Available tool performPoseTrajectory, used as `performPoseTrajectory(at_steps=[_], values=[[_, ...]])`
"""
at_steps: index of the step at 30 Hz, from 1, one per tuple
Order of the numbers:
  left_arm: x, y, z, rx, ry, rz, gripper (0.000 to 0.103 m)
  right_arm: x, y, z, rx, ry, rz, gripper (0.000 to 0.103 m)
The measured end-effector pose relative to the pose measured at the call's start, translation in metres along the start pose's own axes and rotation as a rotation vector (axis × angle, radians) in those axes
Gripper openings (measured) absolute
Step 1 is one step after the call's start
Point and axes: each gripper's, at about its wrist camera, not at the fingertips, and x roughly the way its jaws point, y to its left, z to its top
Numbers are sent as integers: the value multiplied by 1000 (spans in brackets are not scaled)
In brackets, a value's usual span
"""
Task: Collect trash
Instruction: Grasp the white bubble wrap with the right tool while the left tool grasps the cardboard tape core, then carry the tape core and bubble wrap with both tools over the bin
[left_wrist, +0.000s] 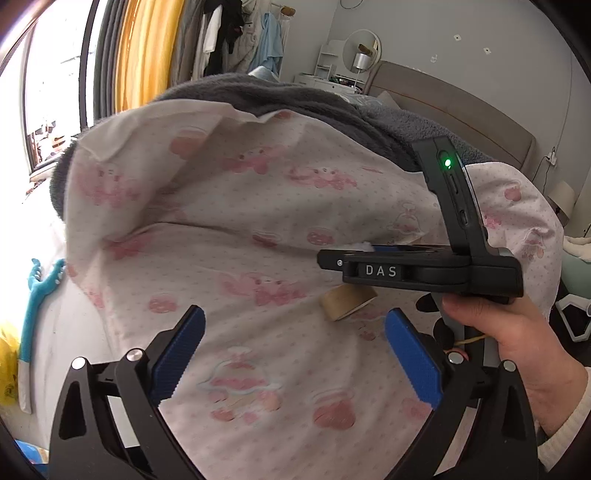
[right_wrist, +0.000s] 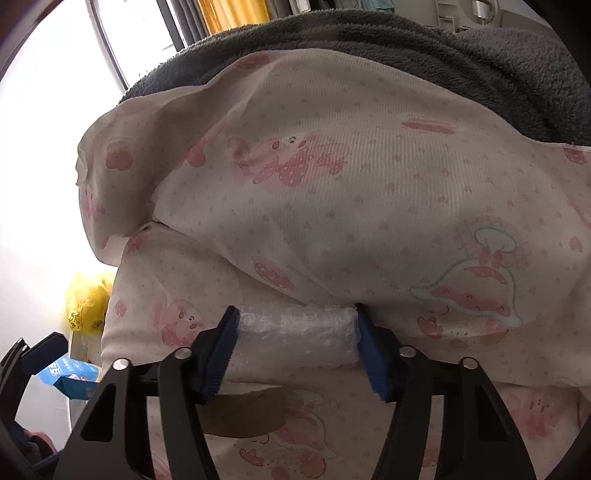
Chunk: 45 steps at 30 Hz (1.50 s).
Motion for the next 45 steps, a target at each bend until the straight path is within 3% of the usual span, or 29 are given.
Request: performPoseTrajectory(at_steps=[10, 18, 23, 31, 38, 45], values=[[32, -22, -3, 0, 38, -23, 98, -38, -21, 6, 70, -90, 113, 59], [49, -30, -7, -57, 81, -58, 97, -56, -29, 10, 78, -127, 120, 59], [58, -33, -6, -86, 89, -18, 86, -58, -34, 11, 83, -132, 118, 59], [70, -33, 2, -138, 84, -14, 80, -60, -38, 7, 66, -126, 112, 59], [77, -31, 4, -149, 91, -34, 56, -64, -42, 1, 61, -128, 102, 59], [67, -35, 3, -127, 68, -50, 55, -66, -35, -2, 56, -130, 105, 59]])
